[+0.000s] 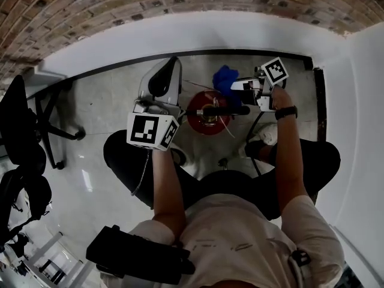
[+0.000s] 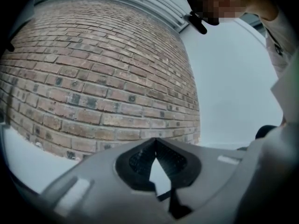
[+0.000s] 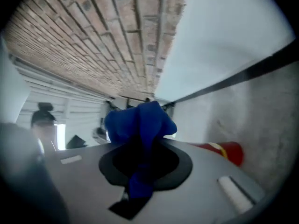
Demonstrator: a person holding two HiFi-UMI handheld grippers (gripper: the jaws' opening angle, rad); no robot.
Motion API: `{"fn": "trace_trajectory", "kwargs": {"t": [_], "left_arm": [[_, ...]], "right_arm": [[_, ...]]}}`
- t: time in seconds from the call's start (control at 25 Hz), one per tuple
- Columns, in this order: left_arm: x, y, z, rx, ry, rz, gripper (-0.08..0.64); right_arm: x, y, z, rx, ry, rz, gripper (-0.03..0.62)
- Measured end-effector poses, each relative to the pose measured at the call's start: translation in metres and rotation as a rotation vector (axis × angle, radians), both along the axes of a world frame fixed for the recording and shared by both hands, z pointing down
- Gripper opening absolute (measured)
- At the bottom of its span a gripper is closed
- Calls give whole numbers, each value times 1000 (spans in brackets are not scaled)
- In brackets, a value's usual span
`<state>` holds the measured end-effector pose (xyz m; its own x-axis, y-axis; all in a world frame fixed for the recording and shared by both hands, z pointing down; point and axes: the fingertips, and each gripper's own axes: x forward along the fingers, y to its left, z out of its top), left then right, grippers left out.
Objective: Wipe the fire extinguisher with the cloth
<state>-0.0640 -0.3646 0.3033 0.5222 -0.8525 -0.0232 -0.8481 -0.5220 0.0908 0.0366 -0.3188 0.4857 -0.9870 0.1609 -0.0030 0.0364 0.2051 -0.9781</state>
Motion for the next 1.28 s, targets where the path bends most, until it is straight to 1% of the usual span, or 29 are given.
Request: {"fn": "trace_trajectory", "kwargs": {"t": [0.04, 0.08, 0.12, 0.2, 0.28, 0.32, 0.4, 0.44, 0.48, 0.56, 0.64, 0.68, 0.72, 0.76, 0.84, 0.88, 0.92, 0.96, 1.0, 1.04, 1.12, 1.16, 1.28], "left_arm": [[1, 0, 1, -3, 0, 0, 0], [1, 0, 2, -6, 1, 0, 0], [2, -1, 3, -7, 3, 2, 0], [2, -3, 5, -10, 6, 6, 0], [0, -4, 8, -15, 6, 2, 0], [-1, -5, 9, -20, 2, -3, 0], [-3, -5, 11, -24, -12, -12, 0], [-5, -4, 10, -22, -17, -16, 0], [-6, -4, 9, -20, -19, -19, 0], [-11, -4, 9, -17, -16, -31, 0], [-16, -4, 10, -22, -15, -46, 0], [-18, -4, 11, -25, -18, -51, 0], [-20, -3, 12, -28, -22, -54, 0], [-23, -3, 11, -29, -25, -56, 0], [-32, -5, 10, -25, -27, -68, 0], [-37, -6, 8, -21, -25, -78, 0], [-42, -7, 7, -17, -20, -89, 0], [-45, -9, 6, -13, -13, -98, 0], [-48, -11, 3, -6, -6, -105, 0], [-50, -13, 0, 1, 2, -108, 0], [-53, -17, -6, 18, 18, -110, 0], [-55, -19, -9, 27, 26, -113, 0], [-64, -22, -15, 42, 55, -134, 0]], "right_arm": [[4, 4, 32, -9, 88, 1, 58], [6, 8, 64, -29, 156, 12, 58], [4, 10, 90, -62, 180, 51, 58], [-2, 6, 138, -148, 169, 182, 58], [-6, 4, 188, -225, 198, 304, 58], [-6, 3, 211, -249, 216, 348, 58], [-5, 1, 249, -273, 244, 397, 58], [-5, 1, 264, -277, 269, 405, 58], [-3, 2, 278, -267, 317, 401, 58], [4, 6, 307, -212, 474, 361, 58], [14, 17, 339, -157, 645, 300, 58], [20, 23, 354, -138, 714, 271, 58], [25, 29, 365, -121, 761, 250, 58], [29, 32, 372, -105, 787, 239, 57], [31, 31, 373, -82, 815, 221, 57], [31, 29, 372, -70, 832, 196, 57], [30, 26, 367, -65, 838, 166, 57], [26, 19, 352, -69, 815, 143, 57], [20, 5, 324, -63, 747, 134, 58], [10, -14, 285, -35, 642, 129, 58], [-6, -49, 189, 77, 432, 84, 60], [-11, -60, 139, 152, 362, 42, 60], [-19, -70, -3, 373, 214, -100, 60]]}}
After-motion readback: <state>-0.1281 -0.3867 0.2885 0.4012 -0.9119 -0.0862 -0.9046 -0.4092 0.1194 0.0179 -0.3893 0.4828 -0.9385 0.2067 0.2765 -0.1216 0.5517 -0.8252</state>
